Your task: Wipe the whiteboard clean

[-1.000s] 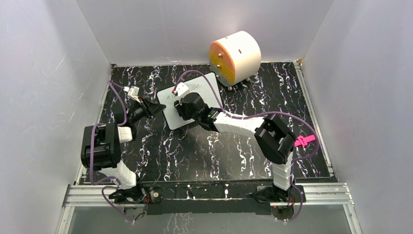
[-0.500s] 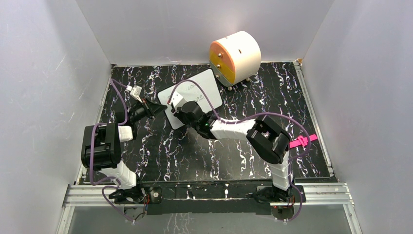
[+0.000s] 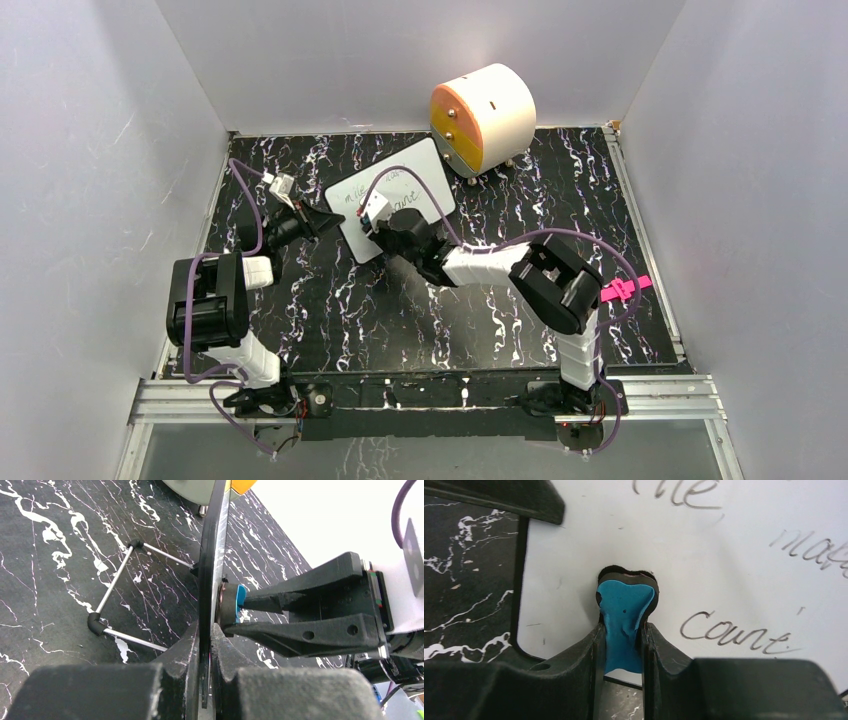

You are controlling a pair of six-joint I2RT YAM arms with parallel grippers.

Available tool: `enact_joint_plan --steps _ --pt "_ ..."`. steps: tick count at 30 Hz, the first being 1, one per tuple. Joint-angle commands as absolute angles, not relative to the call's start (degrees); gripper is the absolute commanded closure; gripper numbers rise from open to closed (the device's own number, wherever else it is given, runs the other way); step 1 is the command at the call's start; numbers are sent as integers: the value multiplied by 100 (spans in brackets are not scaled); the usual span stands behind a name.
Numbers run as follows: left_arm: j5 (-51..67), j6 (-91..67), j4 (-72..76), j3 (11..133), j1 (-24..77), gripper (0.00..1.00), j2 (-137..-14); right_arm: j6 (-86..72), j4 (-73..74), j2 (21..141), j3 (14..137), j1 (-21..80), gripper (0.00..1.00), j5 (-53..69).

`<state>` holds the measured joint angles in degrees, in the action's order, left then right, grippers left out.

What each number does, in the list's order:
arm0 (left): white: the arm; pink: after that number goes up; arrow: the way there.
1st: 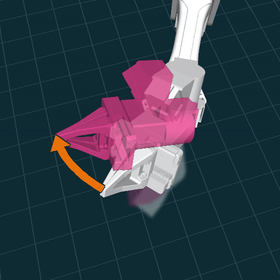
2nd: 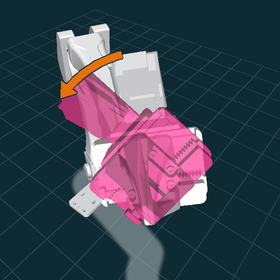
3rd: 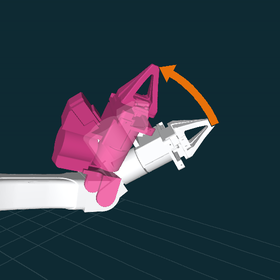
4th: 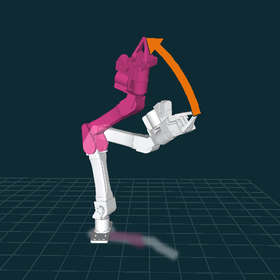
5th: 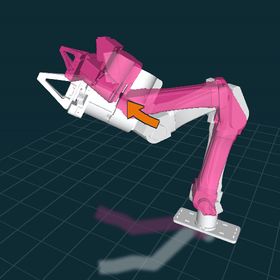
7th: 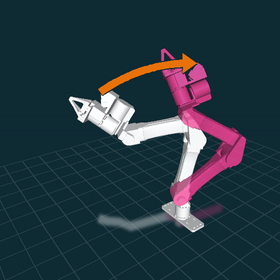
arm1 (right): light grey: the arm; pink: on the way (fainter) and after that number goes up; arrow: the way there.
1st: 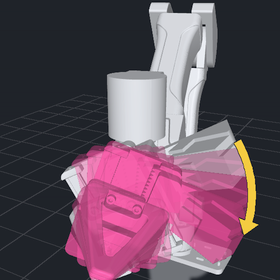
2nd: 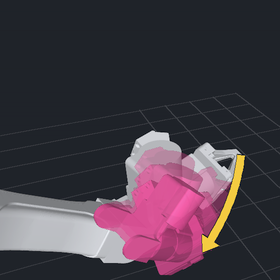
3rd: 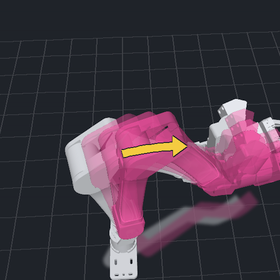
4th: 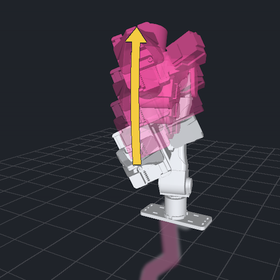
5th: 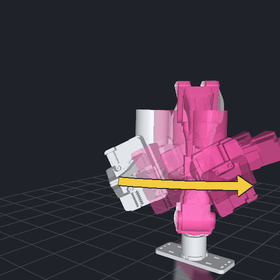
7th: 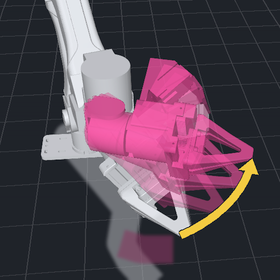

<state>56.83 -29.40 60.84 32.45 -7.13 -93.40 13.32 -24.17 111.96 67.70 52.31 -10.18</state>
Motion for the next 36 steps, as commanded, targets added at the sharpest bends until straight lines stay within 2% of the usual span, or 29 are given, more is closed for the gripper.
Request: enact_joint_plan --steps 1,10,17,26,36 --pt "5721 -2576 5759 3348 -711 100 -9149 1344 -2376 10979 7045 4923 85 -1028" --pt "5722 -2541 5710 3331 -664 100 -9167 1336 -2241 11241 7457 5204 84 -679" --pt "5700 -2503 5632 3354 -642 100 -9167 1262 -2321 11310 7048 5412 84 -335" --pt "5683 -2478 5550 3375 -638 100 -9141 1232 -2440 11222 6450 5410 85 -651" --pt "5663 -2443 5445 3354 -633 100 -9055 936 -1245 11418 8320 5410 86 -1209"
